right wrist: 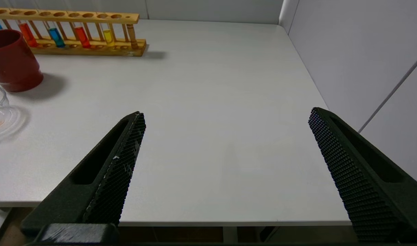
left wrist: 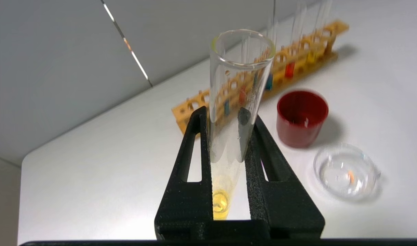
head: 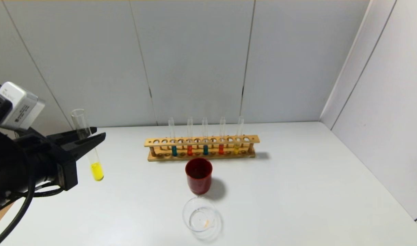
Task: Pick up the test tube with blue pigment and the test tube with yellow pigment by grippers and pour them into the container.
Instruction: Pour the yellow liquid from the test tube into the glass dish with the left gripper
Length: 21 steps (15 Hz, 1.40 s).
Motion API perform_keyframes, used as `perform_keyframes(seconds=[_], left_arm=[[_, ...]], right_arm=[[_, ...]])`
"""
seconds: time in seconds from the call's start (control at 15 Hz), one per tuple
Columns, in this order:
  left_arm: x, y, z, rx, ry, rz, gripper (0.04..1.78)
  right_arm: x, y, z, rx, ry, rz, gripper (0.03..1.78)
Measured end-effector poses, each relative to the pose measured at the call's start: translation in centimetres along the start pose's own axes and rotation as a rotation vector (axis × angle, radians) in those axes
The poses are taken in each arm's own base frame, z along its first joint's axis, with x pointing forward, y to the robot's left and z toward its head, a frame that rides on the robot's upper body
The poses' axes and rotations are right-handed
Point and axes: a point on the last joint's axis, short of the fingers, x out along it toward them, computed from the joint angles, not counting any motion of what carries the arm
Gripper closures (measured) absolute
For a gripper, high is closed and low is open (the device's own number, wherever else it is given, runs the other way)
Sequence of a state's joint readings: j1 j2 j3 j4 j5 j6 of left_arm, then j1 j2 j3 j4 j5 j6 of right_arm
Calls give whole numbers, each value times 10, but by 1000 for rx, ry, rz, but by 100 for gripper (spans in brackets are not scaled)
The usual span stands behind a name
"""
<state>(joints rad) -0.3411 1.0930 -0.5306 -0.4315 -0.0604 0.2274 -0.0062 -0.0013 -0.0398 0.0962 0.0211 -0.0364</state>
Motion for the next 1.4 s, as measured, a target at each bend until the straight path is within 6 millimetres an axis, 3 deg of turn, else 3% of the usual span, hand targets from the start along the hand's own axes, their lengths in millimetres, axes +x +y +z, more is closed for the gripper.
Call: perform_keyframes(seconds=[0.4, 0.67, 1.4], left_arm=[[2, -25, -15, 82, 44, -145, 149], [19, -39, -28, 109, 136, -177, 149], [59, -71, -54, 392, 301, -242, 149]], right_arm=[[0, 0, 0, 0, 0, 0, 7], [0, 0, 0, 0, 0, 0, 7], [0, 0, 0, 0, 0, 0, 7]])
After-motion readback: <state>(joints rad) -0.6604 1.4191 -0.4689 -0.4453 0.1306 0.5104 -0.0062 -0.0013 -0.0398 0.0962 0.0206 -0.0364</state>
